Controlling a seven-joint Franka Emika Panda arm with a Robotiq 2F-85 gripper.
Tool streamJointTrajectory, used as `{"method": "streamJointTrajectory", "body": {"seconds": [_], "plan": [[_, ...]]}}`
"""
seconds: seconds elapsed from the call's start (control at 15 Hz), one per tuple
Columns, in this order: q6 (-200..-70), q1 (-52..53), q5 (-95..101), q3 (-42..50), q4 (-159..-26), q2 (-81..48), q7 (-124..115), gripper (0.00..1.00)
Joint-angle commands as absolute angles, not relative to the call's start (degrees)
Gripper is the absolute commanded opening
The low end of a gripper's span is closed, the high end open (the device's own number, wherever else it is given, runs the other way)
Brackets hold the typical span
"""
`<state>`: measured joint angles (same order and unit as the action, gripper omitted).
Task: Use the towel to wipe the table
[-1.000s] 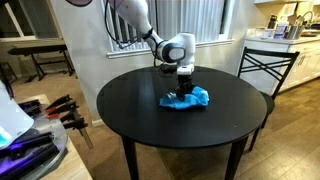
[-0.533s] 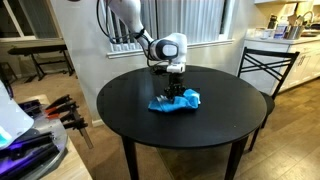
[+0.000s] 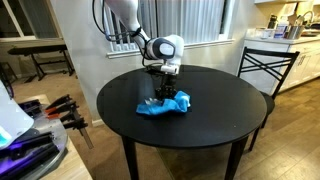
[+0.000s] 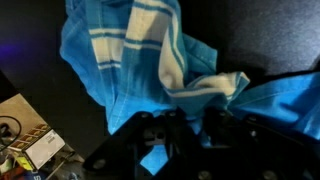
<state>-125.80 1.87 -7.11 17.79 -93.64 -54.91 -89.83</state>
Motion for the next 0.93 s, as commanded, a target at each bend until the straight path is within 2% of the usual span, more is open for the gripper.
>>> {"method": "streamJointTrajectory", "body": {"seconds": [0.0, 0.4, 0.47, 0.87], "plan": [[-125.0, 0.7, -5.6, 16.4, -93.3, -54.8, -90.6, 0.15], [-124.5, 0.7, -5.5, 16.3, -93.3, -54.8, -90.6, 0.15], [-126.4, 0.7, -5.4, 16.1, -95.1, -54.1, -89.6, 0.07], [-130.6, 1.1, -5.9, 13.7, -104.8, -52.0, -87.4, 0.07]]}}
